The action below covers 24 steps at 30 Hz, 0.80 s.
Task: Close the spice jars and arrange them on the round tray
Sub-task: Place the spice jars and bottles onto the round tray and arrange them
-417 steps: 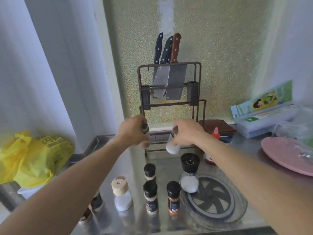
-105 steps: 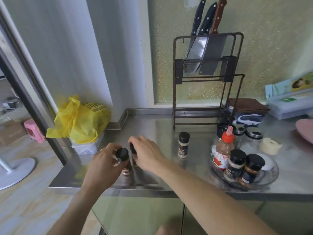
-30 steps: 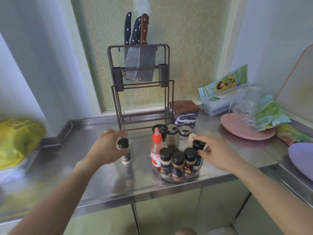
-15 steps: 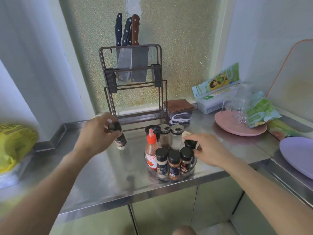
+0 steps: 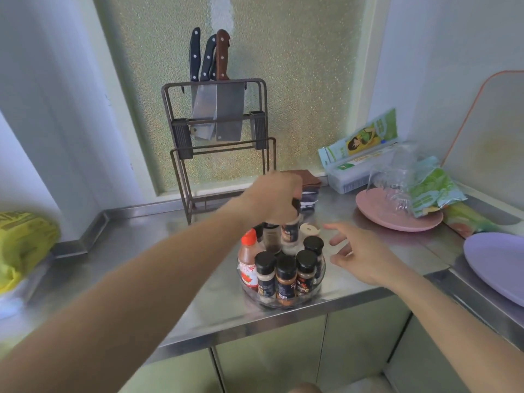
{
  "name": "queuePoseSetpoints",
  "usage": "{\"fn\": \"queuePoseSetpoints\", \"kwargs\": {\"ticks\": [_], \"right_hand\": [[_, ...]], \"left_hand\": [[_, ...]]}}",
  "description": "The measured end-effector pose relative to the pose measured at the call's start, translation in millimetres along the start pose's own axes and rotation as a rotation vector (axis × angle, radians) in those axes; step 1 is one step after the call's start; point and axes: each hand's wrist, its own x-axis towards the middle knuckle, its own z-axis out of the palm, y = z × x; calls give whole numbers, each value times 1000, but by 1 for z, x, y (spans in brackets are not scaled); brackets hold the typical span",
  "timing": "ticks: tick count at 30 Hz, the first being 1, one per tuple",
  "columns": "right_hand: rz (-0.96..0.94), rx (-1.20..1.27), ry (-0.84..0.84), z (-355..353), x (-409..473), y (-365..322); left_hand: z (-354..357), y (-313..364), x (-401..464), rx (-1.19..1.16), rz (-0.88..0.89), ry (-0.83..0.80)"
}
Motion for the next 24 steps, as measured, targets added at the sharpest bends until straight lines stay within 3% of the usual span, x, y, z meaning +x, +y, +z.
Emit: {"fn": "queuePoseSetpoints", "kwargs": {"ticks": [9,17,21,24], "right_hand": [[101,101,-83,15,-5,23],[354,461,-95,40,2,24],[390,514,-110,49,5,23],[393,541,-121,54,6,25]], "left_hand": [[52,-12,7,119,-36,-235],[56,-10,5,203,-10,-277],[45,-14,0,142,-19,-248],[18,-19,-20,-41,-53,-48]]}}
